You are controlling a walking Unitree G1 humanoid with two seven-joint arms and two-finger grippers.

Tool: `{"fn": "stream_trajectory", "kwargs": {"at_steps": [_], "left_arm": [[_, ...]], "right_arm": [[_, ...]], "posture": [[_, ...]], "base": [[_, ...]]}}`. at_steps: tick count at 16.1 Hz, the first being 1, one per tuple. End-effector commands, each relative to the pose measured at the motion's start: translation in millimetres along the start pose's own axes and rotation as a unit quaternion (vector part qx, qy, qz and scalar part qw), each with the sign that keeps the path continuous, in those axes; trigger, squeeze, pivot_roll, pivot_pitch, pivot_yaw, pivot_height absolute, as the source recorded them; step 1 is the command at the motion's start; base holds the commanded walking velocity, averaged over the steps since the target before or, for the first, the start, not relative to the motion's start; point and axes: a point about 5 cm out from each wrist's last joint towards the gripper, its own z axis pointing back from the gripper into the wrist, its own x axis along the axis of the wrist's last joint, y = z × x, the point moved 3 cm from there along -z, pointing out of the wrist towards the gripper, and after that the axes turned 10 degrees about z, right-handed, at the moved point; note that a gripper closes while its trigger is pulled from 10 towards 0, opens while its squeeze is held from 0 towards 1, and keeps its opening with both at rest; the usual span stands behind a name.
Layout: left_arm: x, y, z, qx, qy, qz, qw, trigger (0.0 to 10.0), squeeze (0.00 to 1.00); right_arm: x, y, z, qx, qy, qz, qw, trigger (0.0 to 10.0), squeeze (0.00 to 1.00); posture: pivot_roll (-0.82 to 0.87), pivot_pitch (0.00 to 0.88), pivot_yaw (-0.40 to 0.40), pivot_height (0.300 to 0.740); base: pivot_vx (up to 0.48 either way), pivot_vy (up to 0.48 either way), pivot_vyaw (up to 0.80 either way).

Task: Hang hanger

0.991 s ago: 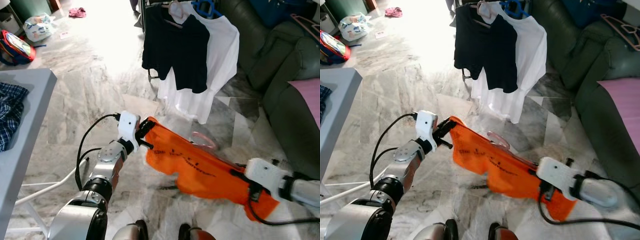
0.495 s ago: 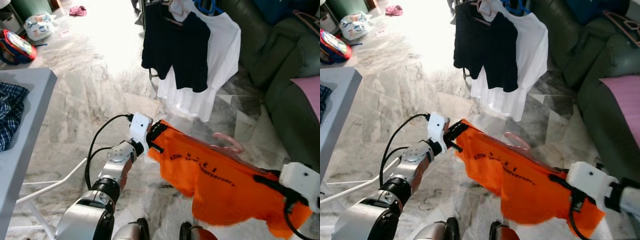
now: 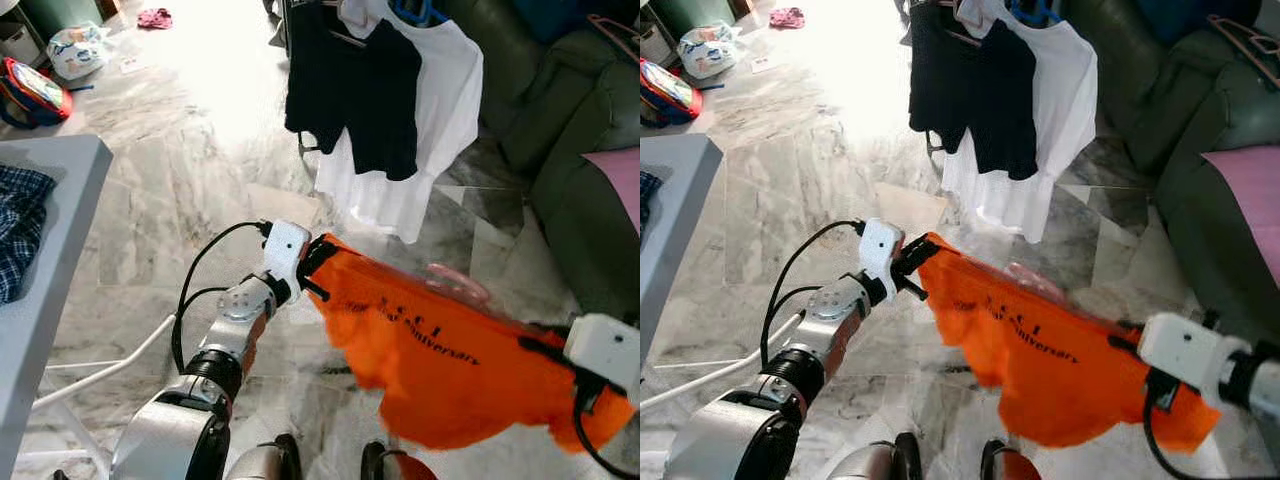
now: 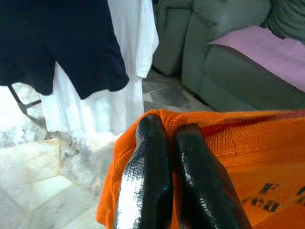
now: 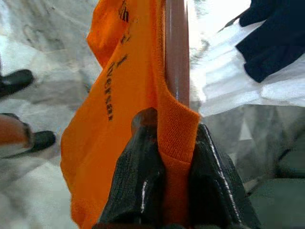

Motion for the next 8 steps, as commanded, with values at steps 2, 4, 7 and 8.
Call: {"fn": "stream_trajectory", "kwargs": {"at_steps": [2,4,7,8], "left_arm": [[10.0,117.8,71.9,0.284,-0.007,0.003,0.959,5.8,0.0],[0.7,120.7,76.9,0.3,0.013,0.012,0.954,10.0,0.0],[-5.3,125.5,84.4,0.322,0.023,0.013,0.946,10.0,0.0],[-6.5,126.6,86.3,0.325,0.025,0.015,0.945,10.0,0.0]], "right_arm": [[-52.9,-26.1,39.1,-0.043,0.157,-0.01,0.987,10.0,0.0],[-40.0,-45.2,38.8,-0.073,0.133,0.001,0.988,10.0,0.0],[-23.6,-47.1,37.6,-0.059,0.098,0.001,0.993,10.0,0.0],[-18.8,-48.9,38.0,-0.06,0.084,-0.001,0.995,10.0,0.0]], "posture": [[-0.08,0.224,0.042,0.74],[-0.08,0.223,0.038,0.74],[-0.08,0.219,0.034,0.74],[-0.08,0.219,0.033,0.74]], "base": [[0.0,0.0,0.0],[0.0,0.0,0.0],[0.0,0.0,0.0],[0.0,0.0,0.0]]}}
